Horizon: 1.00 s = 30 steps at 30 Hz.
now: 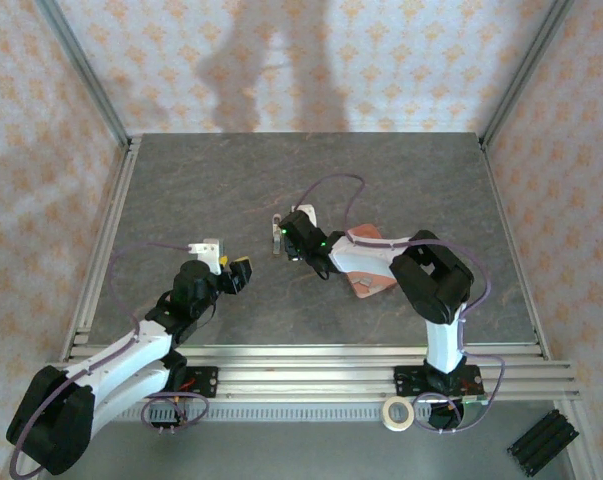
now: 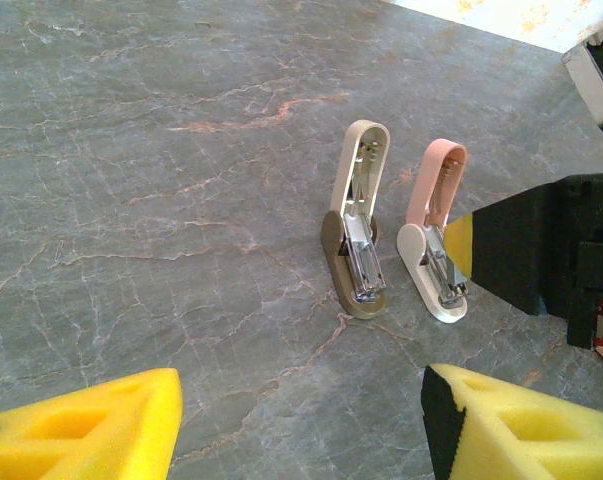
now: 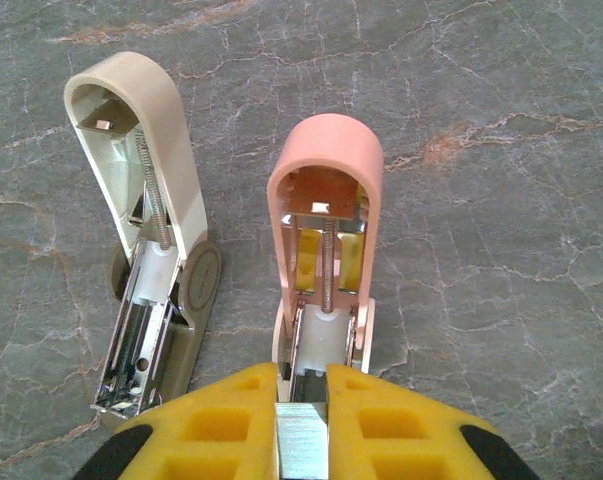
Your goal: Load the staples into the stapler
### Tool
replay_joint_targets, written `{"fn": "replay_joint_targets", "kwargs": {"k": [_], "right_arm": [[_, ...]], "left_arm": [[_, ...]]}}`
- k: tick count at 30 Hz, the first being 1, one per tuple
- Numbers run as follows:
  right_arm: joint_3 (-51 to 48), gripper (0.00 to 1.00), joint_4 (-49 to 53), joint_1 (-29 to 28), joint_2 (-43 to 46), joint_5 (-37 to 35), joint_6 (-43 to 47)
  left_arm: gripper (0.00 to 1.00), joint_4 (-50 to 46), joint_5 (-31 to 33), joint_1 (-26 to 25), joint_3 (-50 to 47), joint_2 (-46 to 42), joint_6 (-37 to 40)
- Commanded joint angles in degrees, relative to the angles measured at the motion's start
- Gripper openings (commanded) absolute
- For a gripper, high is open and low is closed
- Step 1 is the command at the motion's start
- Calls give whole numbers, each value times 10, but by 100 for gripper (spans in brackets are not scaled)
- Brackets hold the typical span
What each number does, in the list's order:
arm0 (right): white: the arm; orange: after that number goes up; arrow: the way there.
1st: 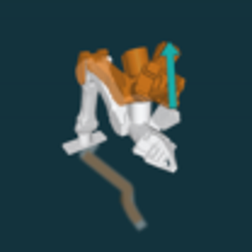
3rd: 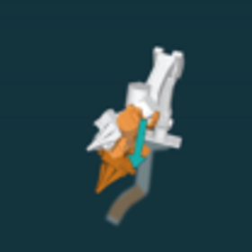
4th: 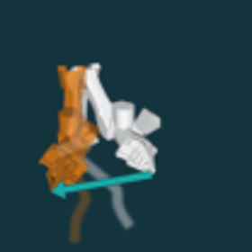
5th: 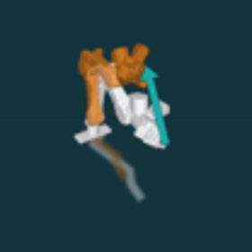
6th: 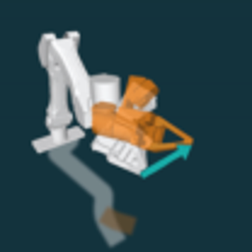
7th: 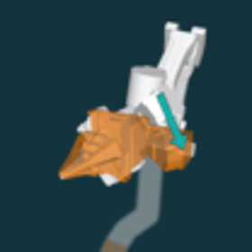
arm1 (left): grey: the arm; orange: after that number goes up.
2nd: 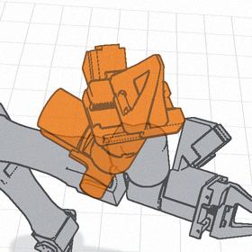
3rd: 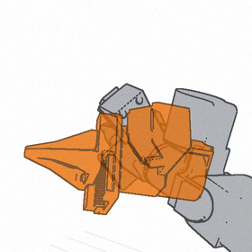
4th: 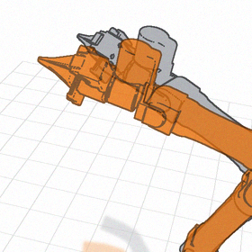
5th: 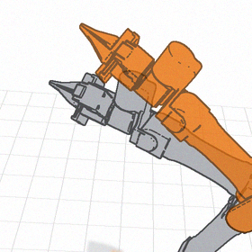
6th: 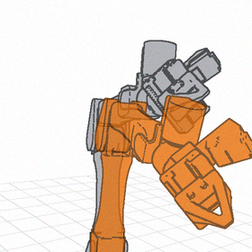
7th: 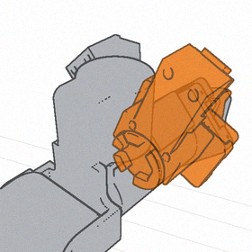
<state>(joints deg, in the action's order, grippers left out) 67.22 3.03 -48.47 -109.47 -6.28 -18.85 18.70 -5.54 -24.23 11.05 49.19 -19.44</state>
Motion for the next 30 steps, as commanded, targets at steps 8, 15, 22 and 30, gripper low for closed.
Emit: {"fn": "replay_joint_targets", "kwargs": {"k": [8,15,22,30], "right_arm": [[6,16,21,-1,-23,-37,-15],[6,16,22,-1,-24,-35,-16],[-6,17,27,-1,-3,-21,-21],[7,37,34,-1,36,-17,-7]], "left_arm": [[66,5,10,4,3,-8,0],[66,6,10,4,4,-8,0],[66,9,9,4,5,-5,0],[66,14,6,4,7,0,-1]]}}
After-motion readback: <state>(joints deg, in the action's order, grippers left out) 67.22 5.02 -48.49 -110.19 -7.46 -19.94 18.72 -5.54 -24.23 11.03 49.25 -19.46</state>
